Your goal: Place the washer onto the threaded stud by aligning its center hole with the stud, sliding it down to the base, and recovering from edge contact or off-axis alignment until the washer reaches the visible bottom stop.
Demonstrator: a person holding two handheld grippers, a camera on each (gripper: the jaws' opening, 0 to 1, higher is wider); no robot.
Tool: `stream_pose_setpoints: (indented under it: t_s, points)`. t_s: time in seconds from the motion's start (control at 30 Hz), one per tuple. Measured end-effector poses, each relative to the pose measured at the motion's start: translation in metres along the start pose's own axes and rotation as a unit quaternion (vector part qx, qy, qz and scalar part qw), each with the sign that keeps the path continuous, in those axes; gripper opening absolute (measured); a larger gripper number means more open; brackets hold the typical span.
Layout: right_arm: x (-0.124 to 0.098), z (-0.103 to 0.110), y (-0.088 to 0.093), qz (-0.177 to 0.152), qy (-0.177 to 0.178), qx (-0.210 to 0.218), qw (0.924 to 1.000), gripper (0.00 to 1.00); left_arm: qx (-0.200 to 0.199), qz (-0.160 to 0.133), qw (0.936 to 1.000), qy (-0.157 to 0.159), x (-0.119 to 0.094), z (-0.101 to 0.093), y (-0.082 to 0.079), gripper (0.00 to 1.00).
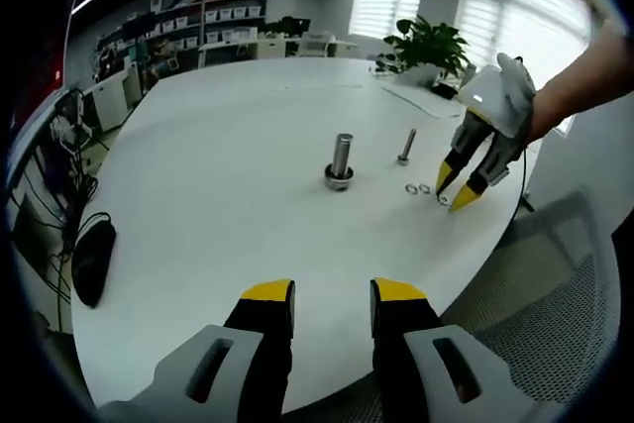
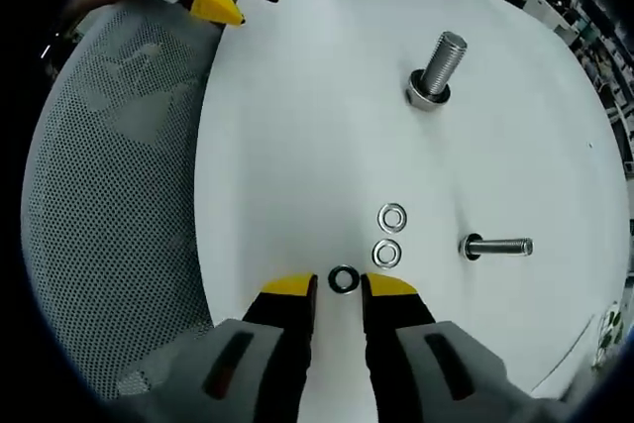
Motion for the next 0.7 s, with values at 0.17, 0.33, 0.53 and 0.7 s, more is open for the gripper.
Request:
stream_pose_setpoints:
  t_s: [0.17,0.33,0.53,0.7]
  points:
    - [0.0001,-0.0001,-0.003,0.012,-0.007,-0.034,0.9993,0.21,-0.001,0.002,1.0,0.0,0.0003,0.0007,0.0002,0.28]
    - [0.001,-0.0001,-0.0057,0.029,-0.011,-0.076,0.9966,0.19,-0.001,0.001,1.0,0.0,0.0004,0.0009,0.0001,0.28]
    - [0.0015,0.0023,-0.0062,0.029,-0.008,-0.083,0.9961,0.16,-0.003,-0.001,1.0,-0.003,-0.0003,0.0014,0.0,0.28]
    - [0.0014,0.0021,-0.0059,0.026,-0.005,-0.082,0.9963,0.15,-0.006,0.002,1.0,-0.004,0.0002,0.0018,0.0012,0.28]
Point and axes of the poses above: the point that each gripper's makers call its tool centre point, and the gripper's own axes: x roughly forward along the fingers, z roughly to its left, y roughly out of its underside, the point moved 7 cm from there along -x, roughly backward along the fingers, and after that the axes turned 11 degrees about y, right-handed, at the moved point
